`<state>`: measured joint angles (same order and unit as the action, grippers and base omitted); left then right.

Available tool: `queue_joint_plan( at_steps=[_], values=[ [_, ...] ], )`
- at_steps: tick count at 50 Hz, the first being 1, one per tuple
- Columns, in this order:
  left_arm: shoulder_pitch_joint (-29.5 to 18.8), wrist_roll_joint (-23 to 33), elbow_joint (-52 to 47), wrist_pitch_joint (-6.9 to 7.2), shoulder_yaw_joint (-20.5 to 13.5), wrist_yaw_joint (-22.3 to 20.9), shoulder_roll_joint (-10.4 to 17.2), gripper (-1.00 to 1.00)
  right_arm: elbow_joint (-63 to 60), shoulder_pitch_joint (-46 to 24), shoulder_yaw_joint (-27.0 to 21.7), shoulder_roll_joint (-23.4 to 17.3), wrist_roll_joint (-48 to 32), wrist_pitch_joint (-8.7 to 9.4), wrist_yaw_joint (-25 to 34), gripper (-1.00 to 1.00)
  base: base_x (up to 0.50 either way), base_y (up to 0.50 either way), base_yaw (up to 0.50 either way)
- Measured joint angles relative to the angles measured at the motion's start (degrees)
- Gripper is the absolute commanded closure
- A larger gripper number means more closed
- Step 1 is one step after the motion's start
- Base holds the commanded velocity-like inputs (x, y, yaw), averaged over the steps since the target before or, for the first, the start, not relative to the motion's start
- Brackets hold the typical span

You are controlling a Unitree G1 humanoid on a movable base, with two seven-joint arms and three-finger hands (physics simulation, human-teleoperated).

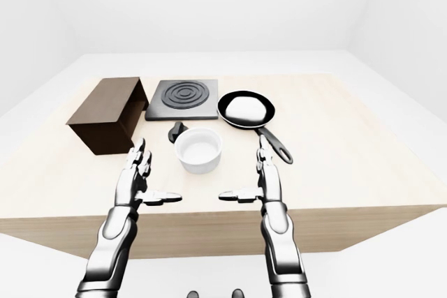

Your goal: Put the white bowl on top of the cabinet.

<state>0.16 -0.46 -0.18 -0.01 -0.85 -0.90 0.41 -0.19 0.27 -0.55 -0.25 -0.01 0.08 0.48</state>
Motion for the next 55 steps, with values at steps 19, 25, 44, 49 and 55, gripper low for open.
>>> queue_joint_plan(
  at_steps=[19,25,44,49,55],
  values=[
    [0.12,-0.07,0.59,-0.24,-0.76,-1.48,0.52,-1.00,-1.02,0.71,-0.60,-0.42,-0.42,0.65,0.93,-1.00,0.06,0.00,0.00],
    [0.54,0.17,0.18,-0.03,-0.48,-1.79,0.46,-1.00,-1.28,0.88,-0.67,-0.45,-0.37,0.66,1.10,-1.00,0.27,0.00,0.00],
    [1.96,0.84,-1.83,0.79,0.34,-2.50,0.24,-1.00,-2.95,1.82,-0.63,-0.42,-0.19,0.87,1.62,-1.00,0.36,0.00,0.00],
    [2.94,1.71,-4.14,1.42,0.62,-2.20,0.24,-1.00,-3.33,1.97,-0.49,-0.38,-0.36,0.88,1.60,-1.00,0.00,0.00,0.00],
    [9.03,6.77,-12.53,2.11,2.95,-0.09,0.28,-1.00,-4.00,2.27,-0.62,-0.40,-0.37,1.19,1.56,-1.00,0.00,0.00,0.00]
  ],
)
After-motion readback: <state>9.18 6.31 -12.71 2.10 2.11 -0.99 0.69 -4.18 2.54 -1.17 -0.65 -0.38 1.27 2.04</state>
